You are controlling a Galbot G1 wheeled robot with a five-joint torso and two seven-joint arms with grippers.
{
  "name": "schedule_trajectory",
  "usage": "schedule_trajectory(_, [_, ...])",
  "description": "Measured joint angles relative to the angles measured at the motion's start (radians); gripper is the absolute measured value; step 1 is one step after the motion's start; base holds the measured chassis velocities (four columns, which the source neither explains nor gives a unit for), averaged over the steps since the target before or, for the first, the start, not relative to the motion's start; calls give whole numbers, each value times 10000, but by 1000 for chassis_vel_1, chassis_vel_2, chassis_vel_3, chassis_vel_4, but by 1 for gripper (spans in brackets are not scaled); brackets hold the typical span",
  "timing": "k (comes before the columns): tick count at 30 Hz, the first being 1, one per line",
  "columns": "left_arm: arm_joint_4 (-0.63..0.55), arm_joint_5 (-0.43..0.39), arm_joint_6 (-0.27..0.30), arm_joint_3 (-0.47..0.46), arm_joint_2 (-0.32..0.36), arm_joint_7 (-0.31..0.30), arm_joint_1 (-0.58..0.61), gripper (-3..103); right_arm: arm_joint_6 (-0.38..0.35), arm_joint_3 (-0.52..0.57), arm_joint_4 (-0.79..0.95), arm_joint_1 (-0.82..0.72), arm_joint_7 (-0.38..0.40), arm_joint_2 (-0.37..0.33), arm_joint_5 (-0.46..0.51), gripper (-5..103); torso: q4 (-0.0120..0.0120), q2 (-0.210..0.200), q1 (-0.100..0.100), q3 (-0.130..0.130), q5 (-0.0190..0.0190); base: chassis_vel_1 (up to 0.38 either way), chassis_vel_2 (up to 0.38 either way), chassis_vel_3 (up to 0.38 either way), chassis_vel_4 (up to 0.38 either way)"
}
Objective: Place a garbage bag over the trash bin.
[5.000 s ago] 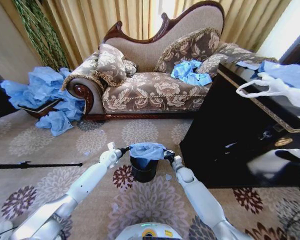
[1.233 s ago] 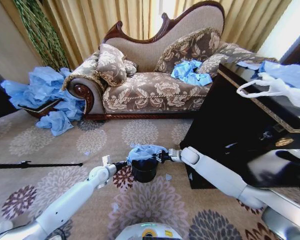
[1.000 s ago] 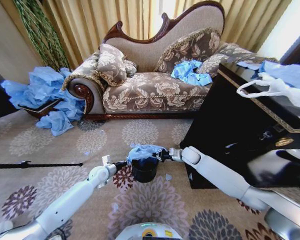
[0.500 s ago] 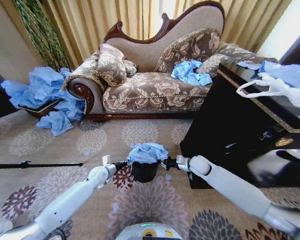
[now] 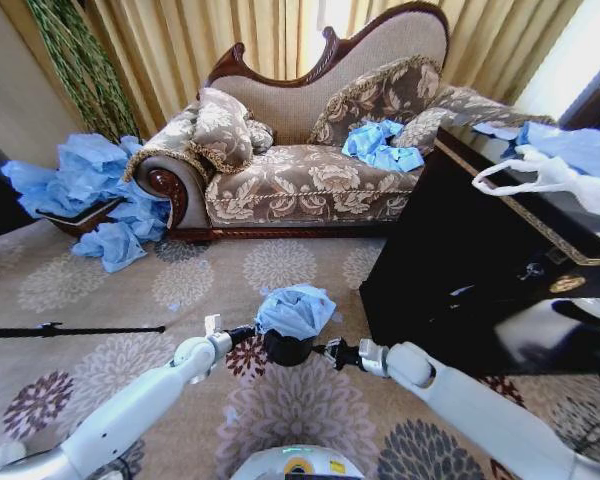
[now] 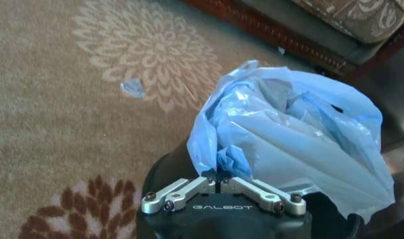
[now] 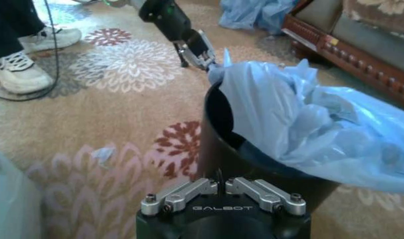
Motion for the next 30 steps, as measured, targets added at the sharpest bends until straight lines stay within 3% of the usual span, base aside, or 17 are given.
schedule_trajectory(5, [-88, 17, -5, -82, 36, 25, 77, 0, 40, 357, 276, -156, 483, -175, 376, 0, -3, 0, 0, 0, 0, 0, 0, 0, 0])
schedule_trajectory(7, [-128, 48, -21, -132, 19, 32, 145, 0, -21, 1182, 891, -656, 1274, -388, 1244, 0, -3, 0, 0, 0, 0, 0, 0, 0, 0])
schedule_trajectory(12, [-129, 78, -39, -136, 2, 43, 186, 0, -397, 2165, 1594, -984, 2175, -469, 2081, 6, -6, 0, 0, 0, 0, 0, 0, 0, 0])
schedule_trajectory(14, [-129, 83, -42, -137, 2, 47, 202, 0, -759, 2458, 1854, -893, 3596, -389, 2839, 12, -5, 0, 0, 0, -4, 0, 0, 0, 0])
schedule_trajectory(15, [-132, 84, -43, -137, -4, 48, 207, 0, -854, 2454, 1781, -734, 4671, -185, 3303, 22, -4, 0, 0, 0, 0, 0, 0, 0, 0])
schedule_trajectory(16, [-132, 84, -43, -137, -4, 48, 207, 0, -854, 2454, 1781, -734, 4671, -185, 3303, 22, -4, 0, 0, 0, 0, 0, 0, 0, 0])
schedule_trajectory(18, [-163, 84, -44, -137, -31, 48, 208, 0, -936, 2329, 1387, -478, 6225, 194, 4143, 33, 0, 0, 2, 1, 2, 0, 0, 0, 0])
schedule_trajectory(21, [-161, 83, -44, -127, -90, 47, 196, 0, -1088, 2123, 807, -236, 7809, 716, 5606, 49, -3, 0, 2, 2, 2, 0, 0, 0, 0])
schedule_trajectory(23, [-150, 83, -45, -119, -106, 44, 189, 0, -1144, 2091, 659, -197, 8077, 851, 5958, 49, -2, 0, 2, 2, 2, 0, 0, 0, 0])
schedule_trajectory(24, [-131, 82, -45, -111, -111, 40, 182, 0, -1266, 2092, 539, -185, 8279, 992, 6398, 60, -3, 0, 2, 2, 0, 0, 0, 0, 0])
schedule_trajectory(26, [-124, 77, -44, -108, -109, 38, 179, 0, -1374, 2098, 522, -196, 8389, 1057, 6721, 60, -3, 0, 2, 2, 1, 0, 0, 0, 0])
schedule_trajectory(30, [-92, 65, -44, -104, -81, 34, 174, 0, -1625, 2113, 586, -270, 8585, 1192, 7532, 77, -6, 0, 2, 2, 1, 0, 0, 0, 0])
